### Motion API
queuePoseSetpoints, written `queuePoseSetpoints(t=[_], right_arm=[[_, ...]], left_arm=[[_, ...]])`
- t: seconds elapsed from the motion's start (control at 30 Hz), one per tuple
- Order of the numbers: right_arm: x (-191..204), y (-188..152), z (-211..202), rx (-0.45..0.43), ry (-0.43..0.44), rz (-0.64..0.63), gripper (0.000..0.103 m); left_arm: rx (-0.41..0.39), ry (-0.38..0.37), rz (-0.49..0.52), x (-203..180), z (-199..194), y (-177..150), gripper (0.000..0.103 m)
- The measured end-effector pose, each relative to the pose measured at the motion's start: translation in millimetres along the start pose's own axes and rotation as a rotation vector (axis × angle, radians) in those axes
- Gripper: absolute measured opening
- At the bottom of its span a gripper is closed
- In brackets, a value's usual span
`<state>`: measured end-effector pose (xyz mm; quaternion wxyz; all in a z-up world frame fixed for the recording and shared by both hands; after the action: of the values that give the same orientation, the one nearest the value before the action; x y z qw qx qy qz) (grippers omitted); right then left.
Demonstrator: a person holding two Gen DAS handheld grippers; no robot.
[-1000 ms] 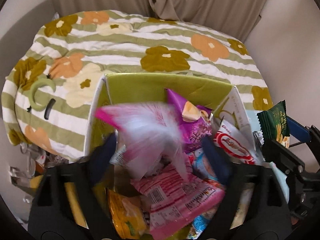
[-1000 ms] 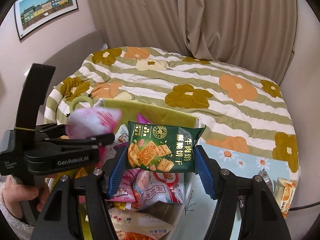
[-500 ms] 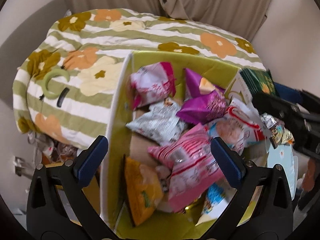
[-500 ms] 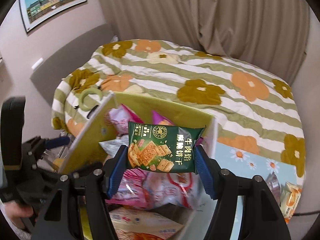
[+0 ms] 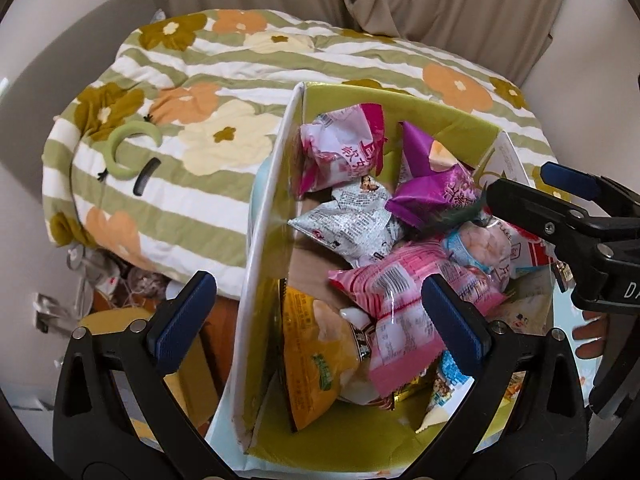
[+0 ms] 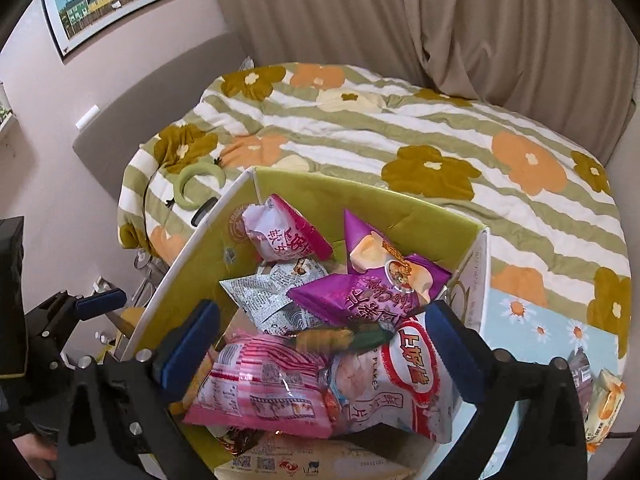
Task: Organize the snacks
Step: 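Lower the green cracker pack into the green box and open the right tool, then move both tools back over the brown and egg cake bags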
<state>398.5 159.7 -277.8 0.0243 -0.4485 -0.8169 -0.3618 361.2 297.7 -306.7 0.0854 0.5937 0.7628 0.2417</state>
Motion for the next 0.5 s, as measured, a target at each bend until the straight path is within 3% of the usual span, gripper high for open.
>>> queuePoseSetpoints(t=[0.27,0.5], right_arm=[[8,-6,-22,-0.035,-0.037,-0.020,0.102],[20,-11,-67,-0.117,-0.056,0.001,0.102]], left_arm=[[-0.038,-0.009,0.015,-2,-23,2,0.102],[-0.118,-0.029,0.022,-3,-65,8,0.102]])
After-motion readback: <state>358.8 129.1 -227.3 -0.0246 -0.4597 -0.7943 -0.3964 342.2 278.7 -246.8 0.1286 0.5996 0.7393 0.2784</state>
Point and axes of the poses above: each gripper's, at about its wrist camera, not at the fingertips, and z roughly the way its jaws point, x to its left, y to its top, the point moved 6 cm from there along z, roughly the way its jaws point, and after that the axes turned 14 degrees about y, right-handed, at the moved point
